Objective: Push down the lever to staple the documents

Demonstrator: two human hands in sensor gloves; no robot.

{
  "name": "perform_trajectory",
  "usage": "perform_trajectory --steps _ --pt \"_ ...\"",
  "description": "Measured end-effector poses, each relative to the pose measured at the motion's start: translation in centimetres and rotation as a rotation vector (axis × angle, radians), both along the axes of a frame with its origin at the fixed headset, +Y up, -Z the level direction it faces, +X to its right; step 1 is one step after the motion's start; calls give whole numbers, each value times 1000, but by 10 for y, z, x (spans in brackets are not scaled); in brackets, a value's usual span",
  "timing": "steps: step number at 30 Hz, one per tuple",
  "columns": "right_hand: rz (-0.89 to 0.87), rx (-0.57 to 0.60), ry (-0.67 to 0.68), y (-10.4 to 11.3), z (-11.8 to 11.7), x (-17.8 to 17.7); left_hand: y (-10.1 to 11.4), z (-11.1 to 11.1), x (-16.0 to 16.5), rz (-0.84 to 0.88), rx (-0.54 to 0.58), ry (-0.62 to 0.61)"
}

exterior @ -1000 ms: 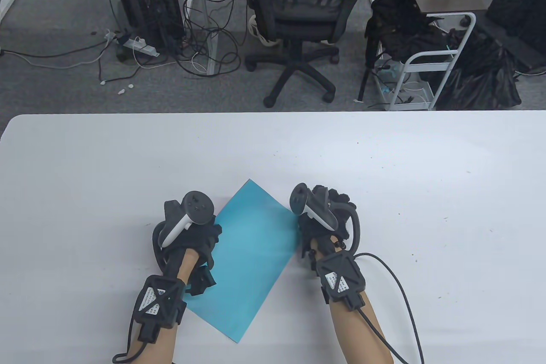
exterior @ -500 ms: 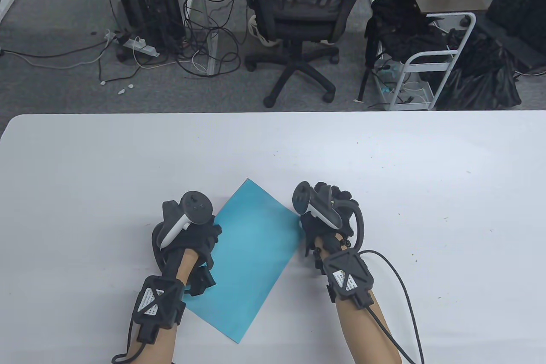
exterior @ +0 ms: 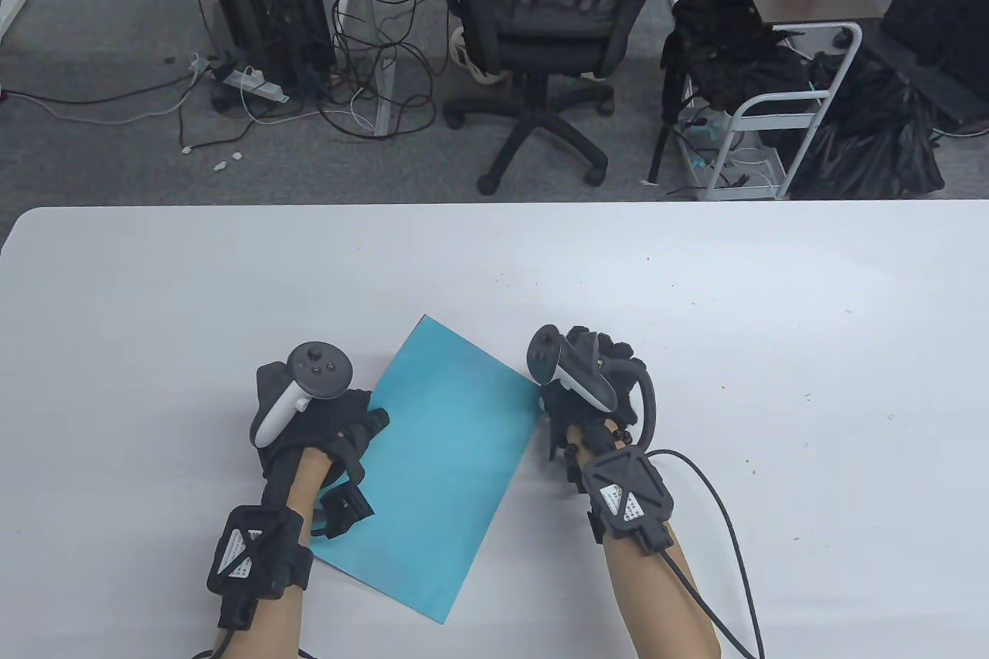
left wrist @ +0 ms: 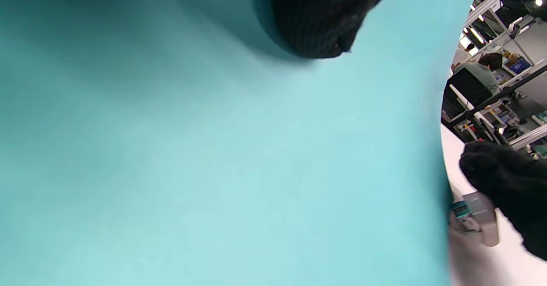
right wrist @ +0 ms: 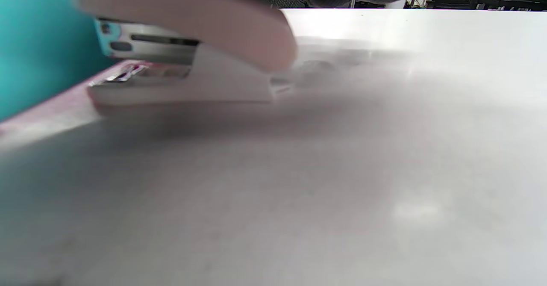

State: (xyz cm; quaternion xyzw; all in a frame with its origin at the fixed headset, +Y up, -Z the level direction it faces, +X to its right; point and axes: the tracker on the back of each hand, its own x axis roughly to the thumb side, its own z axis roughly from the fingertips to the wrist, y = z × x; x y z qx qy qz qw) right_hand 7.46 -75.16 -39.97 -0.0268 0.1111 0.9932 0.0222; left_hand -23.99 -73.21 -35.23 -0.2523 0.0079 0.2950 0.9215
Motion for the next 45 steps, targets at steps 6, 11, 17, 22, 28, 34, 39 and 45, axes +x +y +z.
perform_trajectory --steps 6,11,17,22,28,34,39,45 --pt "-18 13 -11 2 -1 7 13 6 -19 82 -6 47" --pt "-29 41 -17 12 5 20 29 14 -40 174 42 135" --pt "-54 90 -6 30 26 42 35 28 -64 320 83 231" --pt "-106 118 27 46 57 62 34 39 -75 388 144 293" --pt "-166 137 116 53 96 83 25 46 -79 471 167 342" --pt "-207 213 176 53 121 91 14 42 -68 425 162 352" --pt "-218 205 216 38 123 96 5 36 -55 376 119 340" --pt "-240 230 216 35 124 103 -2 32 -41 195 130 337"
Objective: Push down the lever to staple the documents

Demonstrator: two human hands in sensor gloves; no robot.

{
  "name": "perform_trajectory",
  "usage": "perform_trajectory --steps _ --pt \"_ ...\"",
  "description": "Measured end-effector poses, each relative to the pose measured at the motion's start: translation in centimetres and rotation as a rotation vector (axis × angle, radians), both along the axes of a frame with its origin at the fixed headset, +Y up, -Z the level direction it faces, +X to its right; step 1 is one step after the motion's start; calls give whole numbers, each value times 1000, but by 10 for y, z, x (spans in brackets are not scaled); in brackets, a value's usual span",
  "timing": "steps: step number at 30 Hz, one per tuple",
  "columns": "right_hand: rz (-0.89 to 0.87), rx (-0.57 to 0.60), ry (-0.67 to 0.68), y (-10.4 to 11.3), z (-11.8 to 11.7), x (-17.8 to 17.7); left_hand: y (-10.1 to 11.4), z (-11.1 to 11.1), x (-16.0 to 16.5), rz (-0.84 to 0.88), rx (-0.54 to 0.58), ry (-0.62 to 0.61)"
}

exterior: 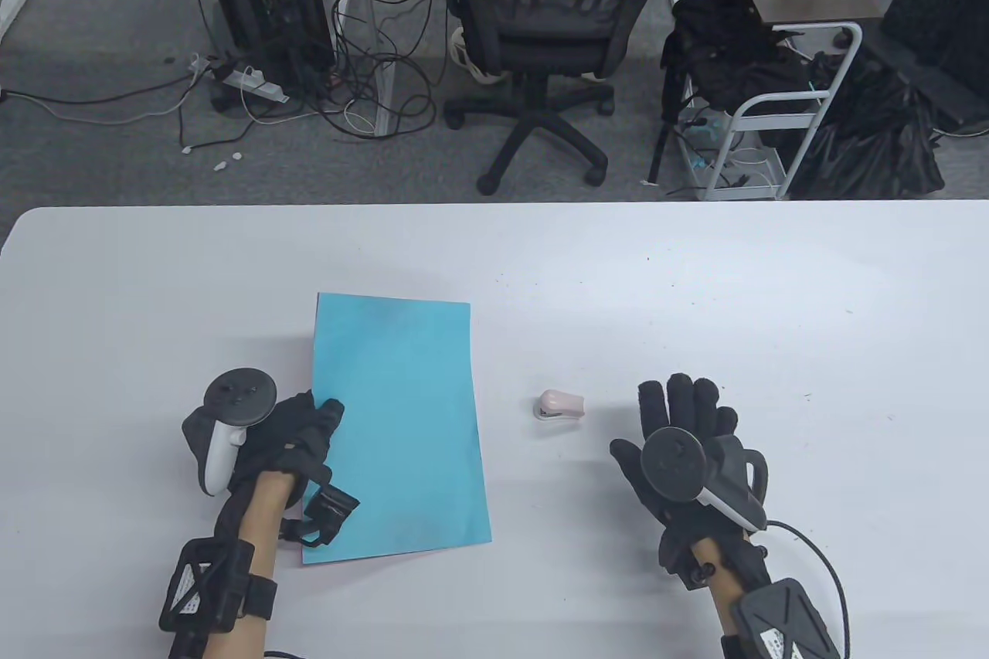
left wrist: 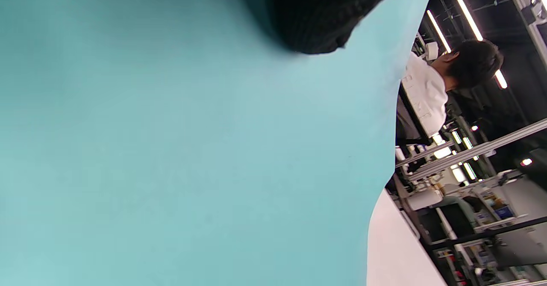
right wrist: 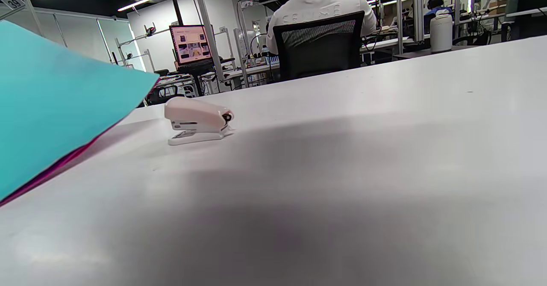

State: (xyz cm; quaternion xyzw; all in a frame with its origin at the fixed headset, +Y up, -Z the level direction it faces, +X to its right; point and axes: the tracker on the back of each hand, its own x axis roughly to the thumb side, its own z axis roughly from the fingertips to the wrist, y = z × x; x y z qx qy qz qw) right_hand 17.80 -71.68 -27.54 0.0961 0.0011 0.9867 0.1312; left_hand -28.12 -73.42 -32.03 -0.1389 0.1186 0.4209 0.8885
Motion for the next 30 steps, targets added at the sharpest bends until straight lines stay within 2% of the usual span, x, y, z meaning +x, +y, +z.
perform_trajectory --steps 5,11,19,30 --pt "-6 4 1 0 2 1 -4 0 12 -145 -12 26" --pt "-19 -2 4 0 3 -1 -5 -4 25 -444 -60 17" --pt "-22 -14 22 -1 3 -2 -13 -9 30 -525 -68 11" --pt "-31 0 21 -1 2 -2 -21 -12 37 -720 -61 44"
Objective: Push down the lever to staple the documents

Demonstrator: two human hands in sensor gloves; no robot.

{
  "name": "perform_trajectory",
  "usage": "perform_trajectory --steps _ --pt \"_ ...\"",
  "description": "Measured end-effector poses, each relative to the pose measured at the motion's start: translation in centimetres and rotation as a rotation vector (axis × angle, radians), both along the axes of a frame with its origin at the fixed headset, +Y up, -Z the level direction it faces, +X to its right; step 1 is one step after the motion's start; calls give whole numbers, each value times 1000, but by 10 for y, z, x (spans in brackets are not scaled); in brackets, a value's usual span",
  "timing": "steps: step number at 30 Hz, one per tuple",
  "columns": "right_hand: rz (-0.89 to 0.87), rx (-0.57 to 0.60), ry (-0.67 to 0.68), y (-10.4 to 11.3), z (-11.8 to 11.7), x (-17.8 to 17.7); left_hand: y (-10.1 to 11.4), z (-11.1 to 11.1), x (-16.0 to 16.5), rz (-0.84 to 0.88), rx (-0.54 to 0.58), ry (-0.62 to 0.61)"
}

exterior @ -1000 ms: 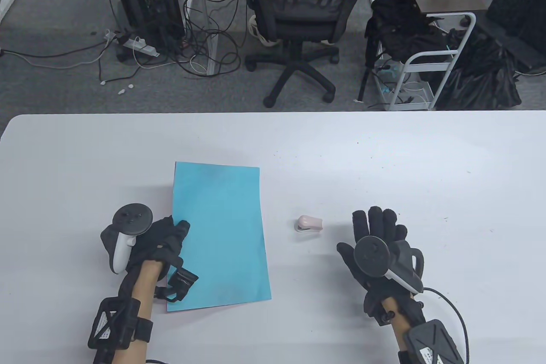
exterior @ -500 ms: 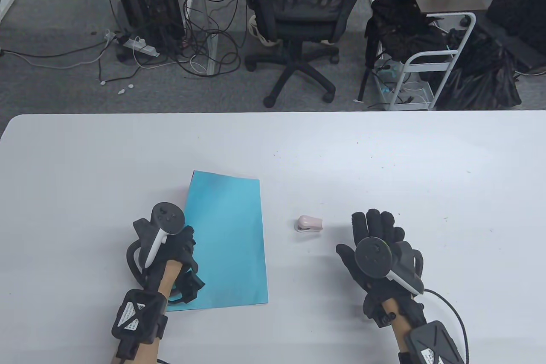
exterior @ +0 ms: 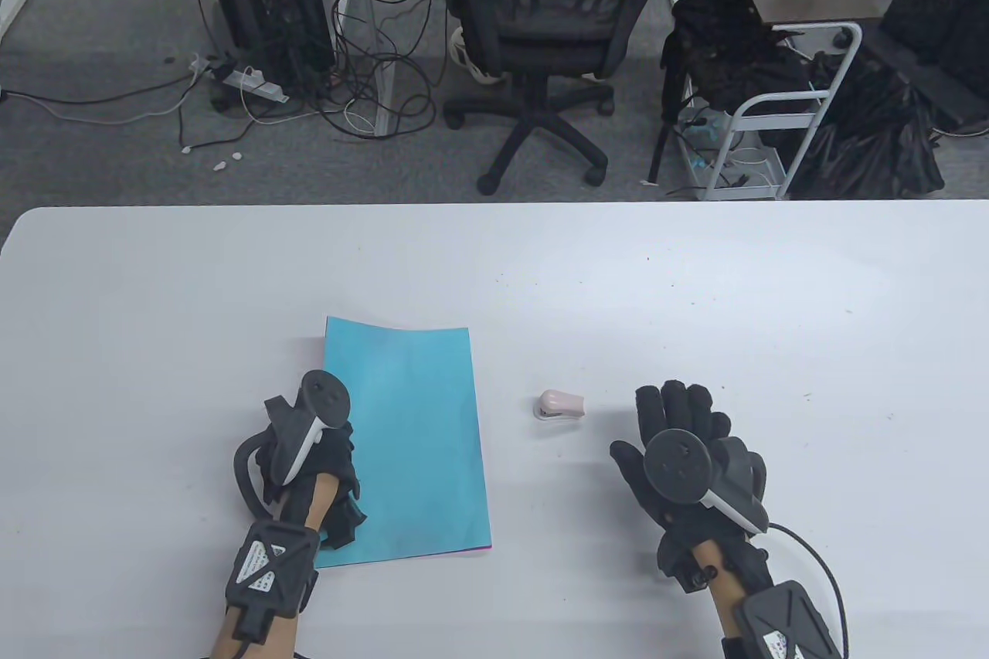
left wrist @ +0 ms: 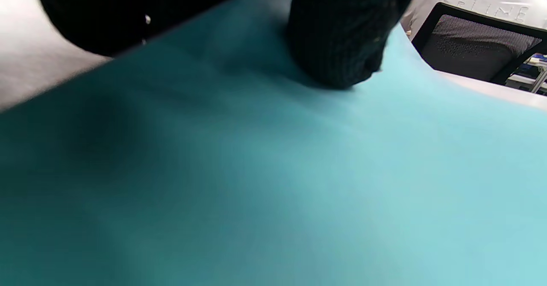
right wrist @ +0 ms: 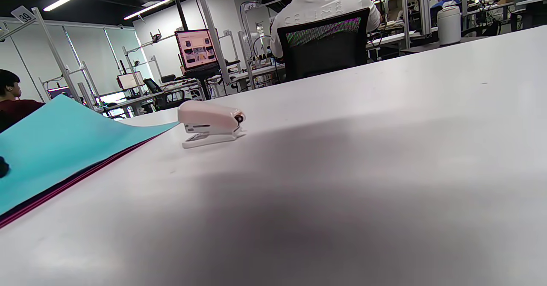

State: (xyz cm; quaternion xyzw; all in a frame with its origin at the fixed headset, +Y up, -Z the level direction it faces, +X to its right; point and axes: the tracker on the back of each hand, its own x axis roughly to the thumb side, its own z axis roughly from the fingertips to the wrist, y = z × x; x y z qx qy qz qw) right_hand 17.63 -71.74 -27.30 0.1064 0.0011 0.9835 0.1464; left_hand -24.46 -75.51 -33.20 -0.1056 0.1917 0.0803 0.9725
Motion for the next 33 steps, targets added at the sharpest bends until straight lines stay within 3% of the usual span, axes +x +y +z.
perform_trajectory --steps 16,33 --pt "-6 -1 0 0 1 0 -2 1 13 -177 -42 0" --pt "-6 -3 -10 1 2 2 -2 2 4 -87 -87 5"
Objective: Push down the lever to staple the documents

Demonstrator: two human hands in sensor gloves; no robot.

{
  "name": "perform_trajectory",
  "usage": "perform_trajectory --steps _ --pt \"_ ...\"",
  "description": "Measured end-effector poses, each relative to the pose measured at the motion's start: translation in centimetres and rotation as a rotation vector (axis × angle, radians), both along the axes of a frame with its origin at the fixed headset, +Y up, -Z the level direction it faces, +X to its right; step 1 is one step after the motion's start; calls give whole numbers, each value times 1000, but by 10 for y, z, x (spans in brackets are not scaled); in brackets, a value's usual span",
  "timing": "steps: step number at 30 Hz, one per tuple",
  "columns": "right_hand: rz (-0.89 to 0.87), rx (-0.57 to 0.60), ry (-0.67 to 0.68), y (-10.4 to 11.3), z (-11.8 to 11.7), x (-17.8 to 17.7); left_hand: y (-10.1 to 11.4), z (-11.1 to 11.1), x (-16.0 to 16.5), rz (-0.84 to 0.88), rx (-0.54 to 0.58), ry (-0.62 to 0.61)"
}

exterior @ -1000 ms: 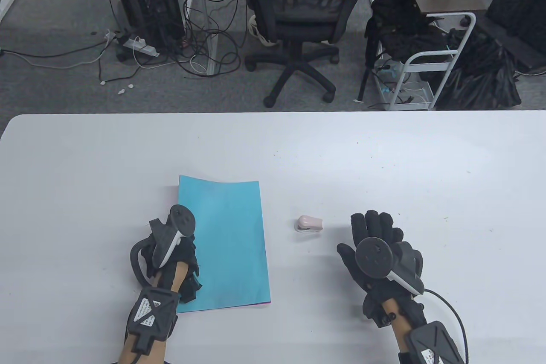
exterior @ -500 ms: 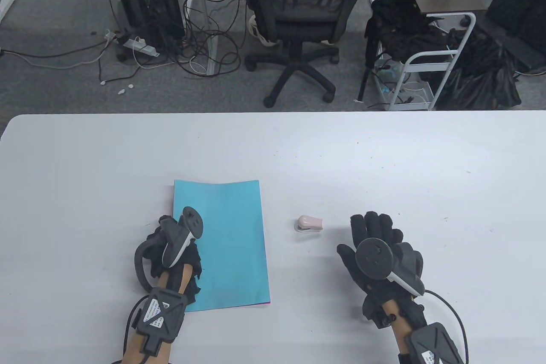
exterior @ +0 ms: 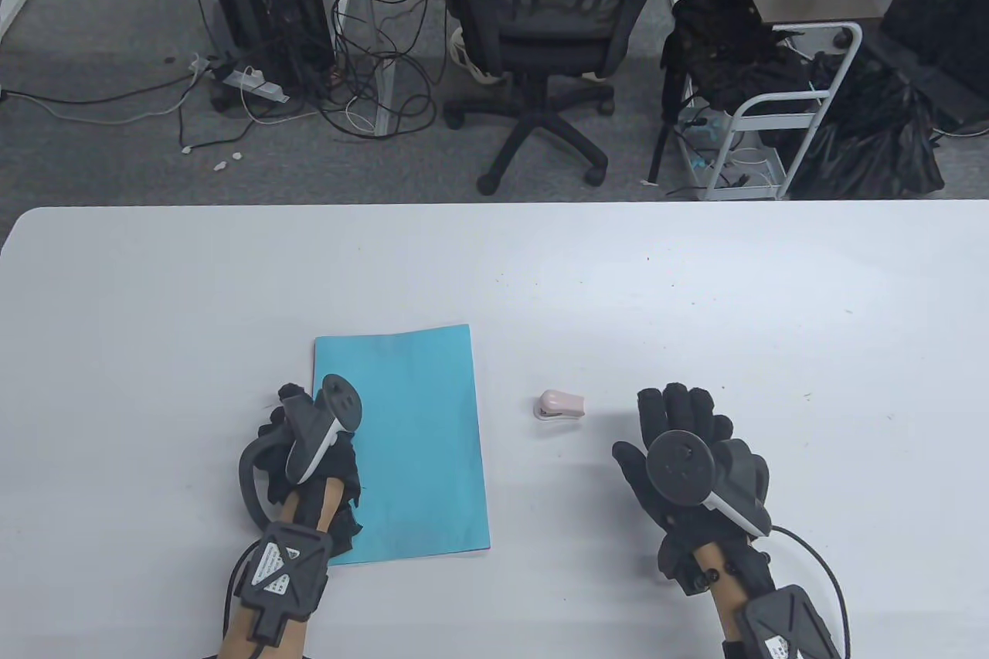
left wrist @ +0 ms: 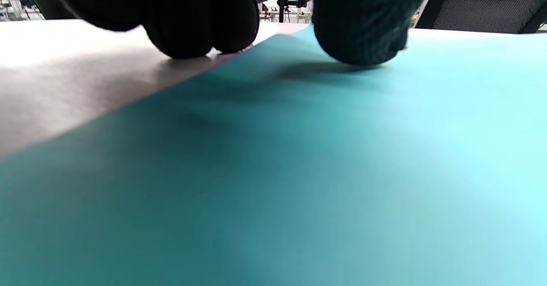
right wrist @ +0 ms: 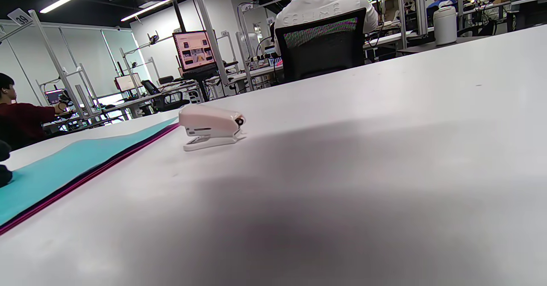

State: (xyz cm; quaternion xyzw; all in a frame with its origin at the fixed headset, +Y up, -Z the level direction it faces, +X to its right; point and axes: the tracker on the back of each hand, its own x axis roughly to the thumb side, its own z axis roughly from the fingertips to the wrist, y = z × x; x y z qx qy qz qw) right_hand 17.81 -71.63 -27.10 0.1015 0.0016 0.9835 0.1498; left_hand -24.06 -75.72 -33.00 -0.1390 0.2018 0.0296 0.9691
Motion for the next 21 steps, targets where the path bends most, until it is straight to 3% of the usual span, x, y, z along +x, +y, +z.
perform_trajectory --steps 6,15,21 --pt "-4 -3 -1 0 0 1 16 5 -10 151 54 -6" --pt "-17 9 -1 2 0 3 72 43 11 226 341 -345" --pt "-19 15 1 1 0 4 81 68 27 173 360 -533"
